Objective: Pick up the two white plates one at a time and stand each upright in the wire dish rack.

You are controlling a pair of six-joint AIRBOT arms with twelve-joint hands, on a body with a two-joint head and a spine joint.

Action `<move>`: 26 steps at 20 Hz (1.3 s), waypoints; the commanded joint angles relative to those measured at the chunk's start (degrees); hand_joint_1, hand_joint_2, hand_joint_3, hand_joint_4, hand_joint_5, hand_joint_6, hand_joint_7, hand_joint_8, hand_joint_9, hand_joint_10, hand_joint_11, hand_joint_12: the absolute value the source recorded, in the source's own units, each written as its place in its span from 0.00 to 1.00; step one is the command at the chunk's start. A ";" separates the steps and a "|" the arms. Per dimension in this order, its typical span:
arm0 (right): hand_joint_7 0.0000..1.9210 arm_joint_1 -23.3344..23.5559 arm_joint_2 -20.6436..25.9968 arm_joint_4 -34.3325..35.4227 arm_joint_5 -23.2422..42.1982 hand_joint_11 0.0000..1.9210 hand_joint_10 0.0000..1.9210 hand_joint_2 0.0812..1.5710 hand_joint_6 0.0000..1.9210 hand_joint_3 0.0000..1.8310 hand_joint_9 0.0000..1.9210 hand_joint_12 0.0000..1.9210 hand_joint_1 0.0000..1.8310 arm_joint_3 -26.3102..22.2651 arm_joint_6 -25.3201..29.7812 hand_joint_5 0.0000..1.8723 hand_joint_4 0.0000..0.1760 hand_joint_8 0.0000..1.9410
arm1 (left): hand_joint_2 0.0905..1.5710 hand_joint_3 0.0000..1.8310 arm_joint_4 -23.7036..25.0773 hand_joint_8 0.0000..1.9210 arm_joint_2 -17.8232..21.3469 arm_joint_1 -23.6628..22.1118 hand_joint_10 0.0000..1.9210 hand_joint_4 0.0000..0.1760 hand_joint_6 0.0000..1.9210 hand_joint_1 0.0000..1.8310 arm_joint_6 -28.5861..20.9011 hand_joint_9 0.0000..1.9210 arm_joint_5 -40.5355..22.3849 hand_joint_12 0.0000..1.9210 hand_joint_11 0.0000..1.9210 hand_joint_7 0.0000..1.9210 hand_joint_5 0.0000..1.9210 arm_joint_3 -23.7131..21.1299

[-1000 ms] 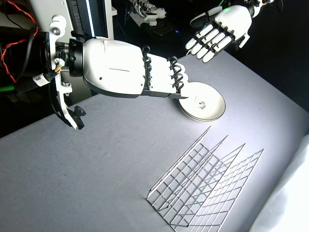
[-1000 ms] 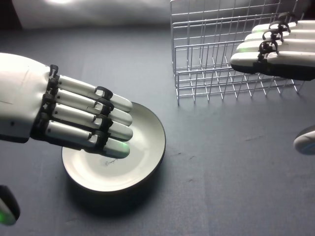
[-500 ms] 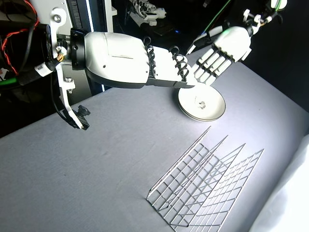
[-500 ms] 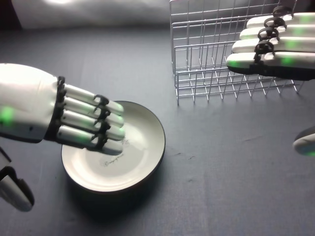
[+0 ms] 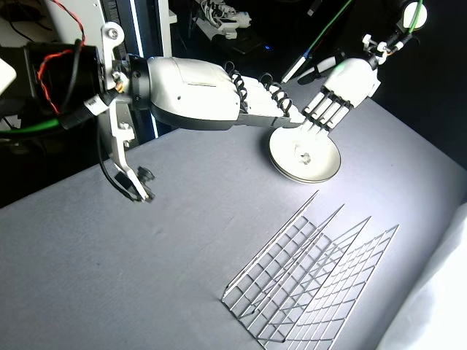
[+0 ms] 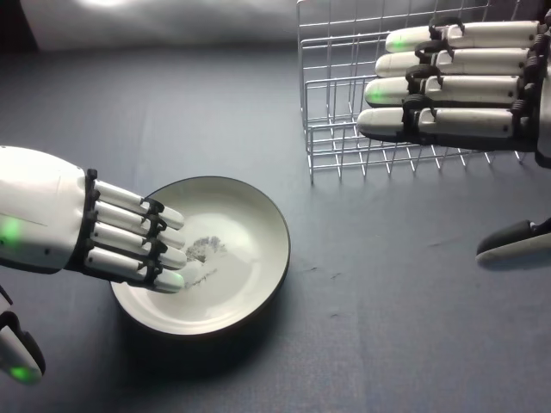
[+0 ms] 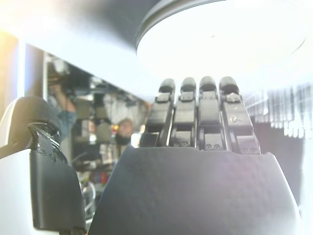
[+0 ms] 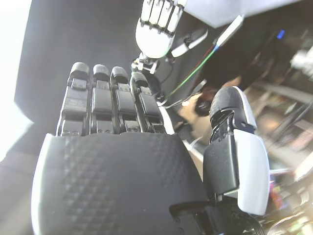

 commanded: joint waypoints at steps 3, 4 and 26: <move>0.00 -0.95 -0.45 2.79 6.46 0.00 0.00 0.71 0.00 0.00 0.00 0.00 0.02 0.48 -1.53 0.00 0.00 0.00 | 0.62 0.00 -3.46 0.00 -0.41 1.15 0.00 0.00 0.00 0.00 0.07 0.00 -1.53 0.00 0.00 0.00 0.00 1.25; 0.00 -1.59 -0.51 2.84 6.53 0.00 0.00 0.71 0.00 0.00 0.00 0.00 0.03 0.48 -1.54 0.00 0.00 0.00 | 0.63 0.00 -3.43 0.00 -0.54 1.61 0.00 0.00 0.00 0.00 0.18 0.00 -1.37 0.00 0.00 0.00 0.00 1.54; 0.00 -4.52 -0.86 11.18 10.81 0.00 0.00 0.68 0.00 0.00 0.00 0.00 0.04 -0.38 0.52 0.00 0.00 0.00 | 0.65 0.00 -2.47 0.00 -2.45 6.82 0.00 0.00 0.00 0.00 1.83 0.00 4.46 0.00 0.00 0.00 0.00 2.85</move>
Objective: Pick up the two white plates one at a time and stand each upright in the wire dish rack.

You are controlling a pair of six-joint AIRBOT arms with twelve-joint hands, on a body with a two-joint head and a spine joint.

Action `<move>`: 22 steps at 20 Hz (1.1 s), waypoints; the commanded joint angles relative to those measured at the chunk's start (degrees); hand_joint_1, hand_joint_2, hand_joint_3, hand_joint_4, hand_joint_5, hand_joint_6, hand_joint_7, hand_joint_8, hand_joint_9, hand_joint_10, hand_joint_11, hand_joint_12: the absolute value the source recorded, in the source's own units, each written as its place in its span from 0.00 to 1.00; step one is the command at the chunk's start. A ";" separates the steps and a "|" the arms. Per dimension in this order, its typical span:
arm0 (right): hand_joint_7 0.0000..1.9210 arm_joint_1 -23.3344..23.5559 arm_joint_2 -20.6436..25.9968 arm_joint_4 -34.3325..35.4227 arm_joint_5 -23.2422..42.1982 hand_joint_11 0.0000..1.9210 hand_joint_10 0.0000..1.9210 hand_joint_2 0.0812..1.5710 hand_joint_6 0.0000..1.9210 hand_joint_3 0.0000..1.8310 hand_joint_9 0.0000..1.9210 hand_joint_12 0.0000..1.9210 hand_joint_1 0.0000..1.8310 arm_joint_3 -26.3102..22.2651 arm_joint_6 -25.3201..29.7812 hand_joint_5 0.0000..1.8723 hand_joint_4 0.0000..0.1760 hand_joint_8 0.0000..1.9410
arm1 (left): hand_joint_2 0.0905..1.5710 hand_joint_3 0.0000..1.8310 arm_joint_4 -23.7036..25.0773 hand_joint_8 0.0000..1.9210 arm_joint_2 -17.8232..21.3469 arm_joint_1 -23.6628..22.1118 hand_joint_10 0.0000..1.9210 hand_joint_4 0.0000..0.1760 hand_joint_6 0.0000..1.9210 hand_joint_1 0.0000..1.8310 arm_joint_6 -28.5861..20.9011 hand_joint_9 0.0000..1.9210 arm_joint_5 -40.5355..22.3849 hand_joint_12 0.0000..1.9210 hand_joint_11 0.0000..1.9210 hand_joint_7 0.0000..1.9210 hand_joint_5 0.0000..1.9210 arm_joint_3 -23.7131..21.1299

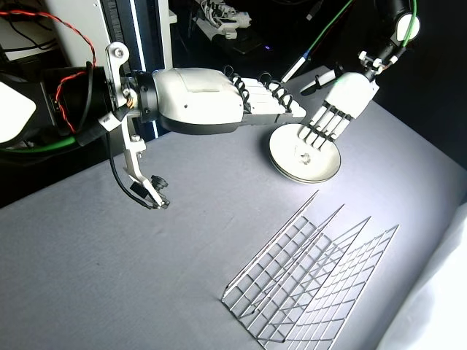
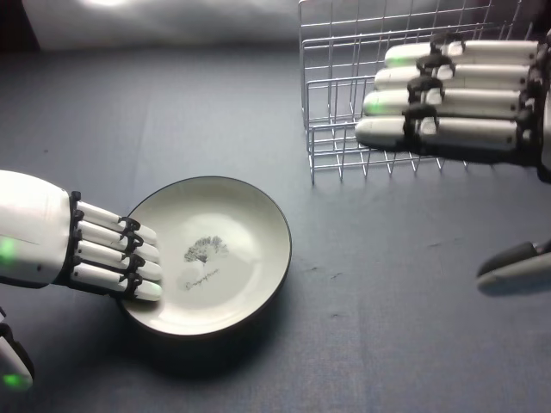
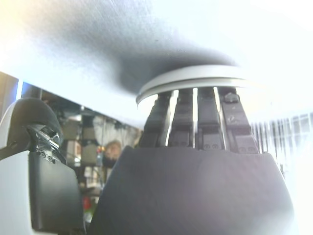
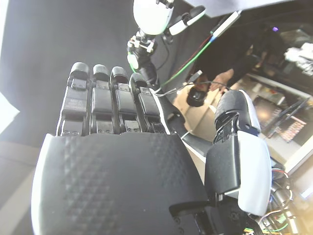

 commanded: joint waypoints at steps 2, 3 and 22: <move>0.00 0.09 -0.44 3.91 5.22 0.00 0.00 0.69 0.00 0.00 0.00 0.00 0.05 -0.11 0.80 0.01 0.00 0.00 | 0.64 0.00 -1.30 0.00 -0.44 0.59 0.00 0.00 0.00 0.00 0.06 0.00 0.03 0.00 0.00 0.00 0.00 -1.17; 0.00 0.09 -0.94 4.77 4.83 0.00 0.00 0.69 0.00 0.00 0.00 0.00 0.05 -0.11 1.04 0.01 0.00 0.00 | 0.64 0.00 -1.46 0.00 -0.44 0.90 0.00 0.00 0.00 0.00 0.06 0.00 0.28 0.00 0.00 0.00 0.00 -1.84; 0.00 1.85 -12.03 5.07 -6.75 0.01 0.00 0.55 0.00 0.00 0.00 0.00 0.70 4.06 2.33 0.00 0.00 0.00 | 0.64 0.00 -7.94 0.00 -5.35 2.40 0.00 0.00 0.00 0.00 1.44 0.00 1.58 0.00 0.00 0.00 0.00 -6.30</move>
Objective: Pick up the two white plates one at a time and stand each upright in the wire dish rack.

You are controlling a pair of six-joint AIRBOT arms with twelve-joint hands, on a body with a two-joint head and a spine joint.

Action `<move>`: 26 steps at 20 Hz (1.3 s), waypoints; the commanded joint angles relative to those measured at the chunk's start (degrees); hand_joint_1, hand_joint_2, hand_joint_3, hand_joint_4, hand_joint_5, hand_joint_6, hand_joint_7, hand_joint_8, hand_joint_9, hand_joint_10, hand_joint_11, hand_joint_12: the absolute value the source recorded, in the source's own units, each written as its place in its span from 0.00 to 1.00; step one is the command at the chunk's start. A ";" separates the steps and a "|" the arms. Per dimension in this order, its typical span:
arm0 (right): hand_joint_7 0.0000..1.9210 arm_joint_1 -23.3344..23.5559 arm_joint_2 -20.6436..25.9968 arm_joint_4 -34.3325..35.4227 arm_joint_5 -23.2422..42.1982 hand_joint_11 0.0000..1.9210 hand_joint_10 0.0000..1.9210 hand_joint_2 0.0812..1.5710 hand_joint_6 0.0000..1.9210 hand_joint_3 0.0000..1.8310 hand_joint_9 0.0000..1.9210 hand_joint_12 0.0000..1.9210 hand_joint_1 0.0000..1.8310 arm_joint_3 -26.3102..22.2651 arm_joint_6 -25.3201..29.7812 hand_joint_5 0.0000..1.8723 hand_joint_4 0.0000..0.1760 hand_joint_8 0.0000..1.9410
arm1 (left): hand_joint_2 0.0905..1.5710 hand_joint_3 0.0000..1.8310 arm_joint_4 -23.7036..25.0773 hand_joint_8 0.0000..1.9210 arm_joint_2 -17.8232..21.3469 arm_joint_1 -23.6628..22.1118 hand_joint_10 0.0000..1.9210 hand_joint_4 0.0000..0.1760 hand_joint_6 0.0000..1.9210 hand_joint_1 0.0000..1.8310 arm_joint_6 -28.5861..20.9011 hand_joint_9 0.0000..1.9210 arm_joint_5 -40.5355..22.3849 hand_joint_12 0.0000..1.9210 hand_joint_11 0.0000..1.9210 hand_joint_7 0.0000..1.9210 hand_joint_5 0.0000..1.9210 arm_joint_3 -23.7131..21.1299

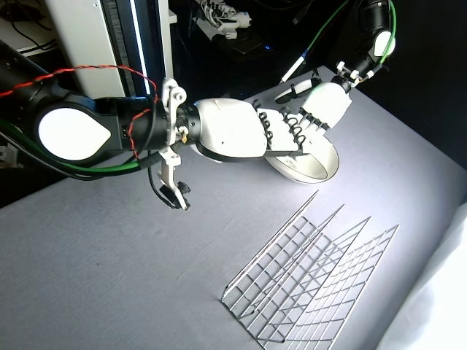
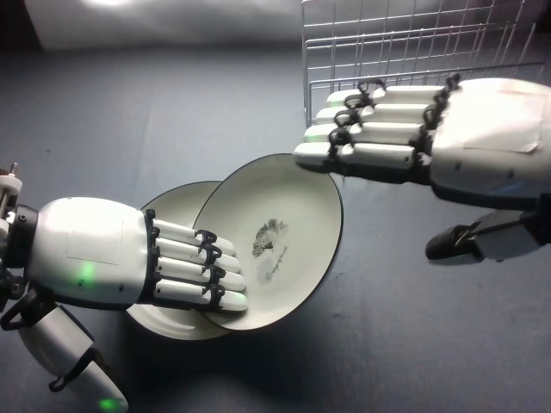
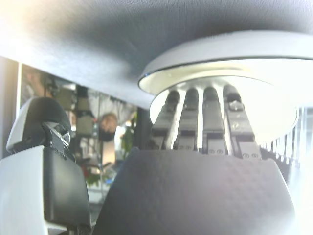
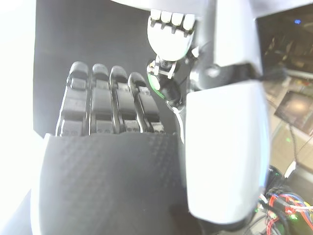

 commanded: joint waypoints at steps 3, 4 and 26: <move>0.00 0.92 -1.92 1.91 3.70 0.03 0.00 0.56 0.00 0.00 0.00 0.02 0.69 0.87 0.23 0.01 0.00 0.00 | 0.64 0.00 0.24 0.00 -1.32 0.74 0.00 0.00 0.00 0.00 0.32 0.00 -1.69 0.00 0.00 0.00 0.00 -0.26; 0.00 0.86 -2.50 1.89 3.21 0.03 0.00 0.56 0.00 0.00 0.00 0.02 0.69 1.19 0.23 0.01 0.00 0.00 | 0.64 0.00 0.24 0.00 -1.37 0.75 0.00 0.00 0.00 0.00 0.33 0.00 -1.59 0.00 0.00 0.00 0.00 -0.25; 0.15 -1.81 -18.22 0.31 2.65 0.00 0.02 0.66 0.01 0.00 0.12 0.40 0.65 13.65 0.35 0.15 0.00 0.01 | 0.65 0.00 -1.18 0.00 -2.19 1.86 0.00 0.00 0.00 0.00 0.36 0.00 -1.49 0.01 0.02 0.00 0.01 1.14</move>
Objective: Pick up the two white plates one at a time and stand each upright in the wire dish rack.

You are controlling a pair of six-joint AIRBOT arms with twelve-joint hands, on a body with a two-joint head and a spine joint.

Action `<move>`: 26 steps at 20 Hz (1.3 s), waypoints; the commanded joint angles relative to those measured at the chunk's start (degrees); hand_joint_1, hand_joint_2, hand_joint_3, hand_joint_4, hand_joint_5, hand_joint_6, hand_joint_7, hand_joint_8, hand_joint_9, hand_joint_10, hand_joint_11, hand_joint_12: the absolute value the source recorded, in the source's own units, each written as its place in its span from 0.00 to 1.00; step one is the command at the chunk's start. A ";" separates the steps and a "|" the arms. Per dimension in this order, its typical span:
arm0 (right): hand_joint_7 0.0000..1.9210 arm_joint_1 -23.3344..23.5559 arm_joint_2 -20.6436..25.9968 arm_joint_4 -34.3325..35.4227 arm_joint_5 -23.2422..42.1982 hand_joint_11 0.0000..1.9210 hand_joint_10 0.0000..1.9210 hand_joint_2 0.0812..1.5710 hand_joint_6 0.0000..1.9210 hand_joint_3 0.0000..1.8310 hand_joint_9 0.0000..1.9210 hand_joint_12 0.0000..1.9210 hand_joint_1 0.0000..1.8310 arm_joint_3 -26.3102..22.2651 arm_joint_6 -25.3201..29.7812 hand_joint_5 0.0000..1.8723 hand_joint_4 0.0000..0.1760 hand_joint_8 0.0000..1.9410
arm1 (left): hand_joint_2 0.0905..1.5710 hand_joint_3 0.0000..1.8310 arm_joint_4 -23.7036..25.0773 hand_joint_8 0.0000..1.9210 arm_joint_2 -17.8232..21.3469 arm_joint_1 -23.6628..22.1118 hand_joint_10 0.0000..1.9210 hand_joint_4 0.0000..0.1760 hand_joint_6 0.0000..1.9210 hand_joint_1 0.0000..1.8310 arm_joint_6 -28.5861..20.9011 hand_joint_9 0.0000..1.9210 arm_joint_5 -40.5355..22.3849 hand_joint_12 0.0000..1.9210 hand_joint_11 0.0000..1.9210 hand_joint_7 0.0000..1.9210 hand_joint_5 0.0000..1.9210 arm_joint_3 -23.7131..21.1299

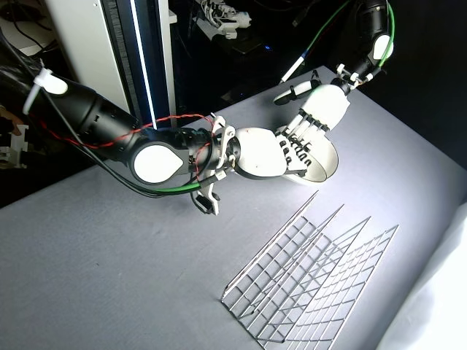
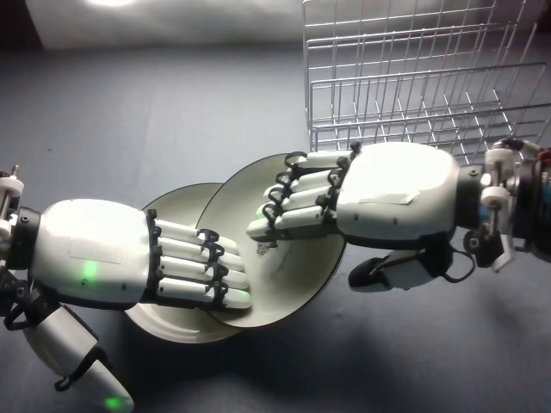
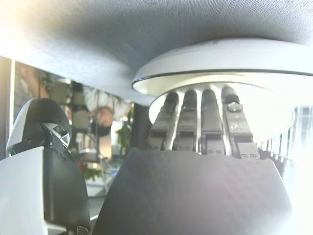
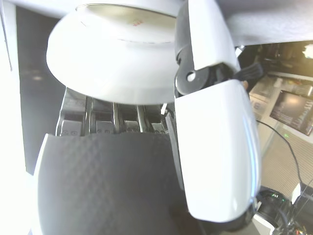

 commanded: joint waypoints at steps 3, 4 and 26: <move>0.18 1.15 -1.58 1.51 6.03 0.00 0.03 0.67 0.01 0.00 0.16 0.47 0.67 1.58 0.21 0.19 0.00 0.01 | 0.65 0.00 1.12 0.00 -1.09 0.48 0.00 0.00 0.00 0.00 0.01 0.00 -0.71 0.00 0.00 0.00 0.00 -0.20; 0.24 1.27 -1.92 1.47 6.03 0.00 0.04 0.65 0.02 0.00 0.22 0.57 0.67 1.94 0.21 0.24 0.00 0.02 | 0.65 0.00 1.10 0.00 -1.11 0.48 0.00 0.00 0.00 0.00 0.01 0.00 -0.71 0.00 0.00 0.00 0.00 -0.19; 0.48 1.38 -3.48 1.44 6.14 0.39 0.59 0.70 0.57 0.00 0.52 0.66 0.75 3.21 0.00 0.45 0.00 0.51 | 0.65 0.00 -2.46 0.00 0.81 -0.93 0.00 0.00 0.00 0.00 -0.60 0.00 -2.24 0.00 0.00 0.00 0.00 1.74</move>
